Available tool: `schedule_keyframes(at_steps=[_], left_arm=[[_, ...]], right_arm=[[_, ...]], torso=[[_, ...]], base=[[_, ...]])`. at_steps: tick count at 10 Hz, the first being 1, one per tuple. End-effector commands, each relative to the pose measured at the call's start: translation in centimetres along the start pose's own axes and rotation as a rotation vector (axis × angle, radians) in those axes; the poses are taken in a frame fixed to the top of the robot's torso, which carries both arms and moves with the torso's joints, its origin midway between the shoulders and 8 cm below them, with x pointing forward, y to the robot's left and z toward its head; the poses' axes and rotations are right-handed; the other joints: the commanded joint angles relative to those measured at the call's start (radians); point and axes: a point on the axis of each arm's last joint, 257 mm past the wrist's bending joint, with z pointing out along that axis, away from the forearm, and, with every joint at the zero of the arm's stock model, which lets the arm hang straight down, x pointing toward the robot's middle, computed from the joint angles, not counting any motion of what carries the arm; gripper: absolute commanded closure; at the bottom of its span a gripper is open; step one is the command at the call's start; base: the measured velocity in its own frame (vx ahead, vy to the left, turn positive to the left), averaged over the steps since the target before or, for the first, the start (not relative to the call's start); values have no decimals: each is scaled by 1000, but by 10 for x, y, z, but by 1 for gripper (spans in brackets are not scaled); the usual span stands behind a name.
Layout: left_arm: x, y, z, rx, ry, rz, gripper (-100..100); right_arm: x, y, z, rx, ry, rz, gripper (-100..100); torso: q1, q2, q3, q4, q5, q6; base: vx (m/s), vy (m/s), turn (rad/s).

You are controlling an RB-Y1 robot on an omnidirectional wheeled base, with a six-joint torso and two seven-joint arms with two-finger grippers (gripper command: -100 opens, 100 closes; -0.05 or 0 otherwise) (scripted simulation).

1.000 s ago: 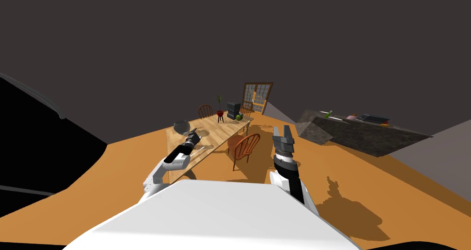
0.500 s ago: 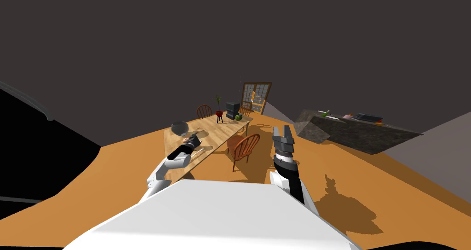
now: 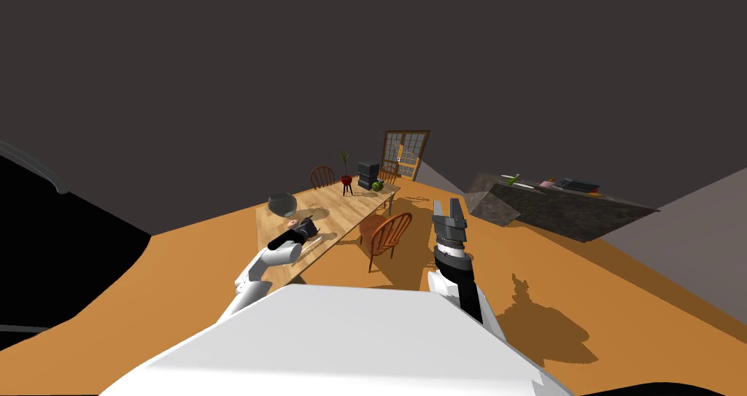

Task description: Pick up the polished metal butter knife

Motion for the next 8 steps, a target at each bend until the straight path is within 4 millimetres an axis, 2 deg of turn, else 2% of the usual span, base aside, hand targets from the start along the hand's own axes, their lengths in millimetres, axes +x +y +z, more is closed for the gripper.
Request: schedule_keyframes(at_steps=[1,8], left_arm=[[-12,15,5,-61,-29,-40,-100],[-49,70,12,-274,-136,-155,-100]], right_arm=[[0,0,0,0,0,0,0],[0,0,0,0,0,0,0]], torso=[[0,0,0,0,0,0],[1,0,0,0,0,0]], base=[[16,4,-47],[21,10,-32]])
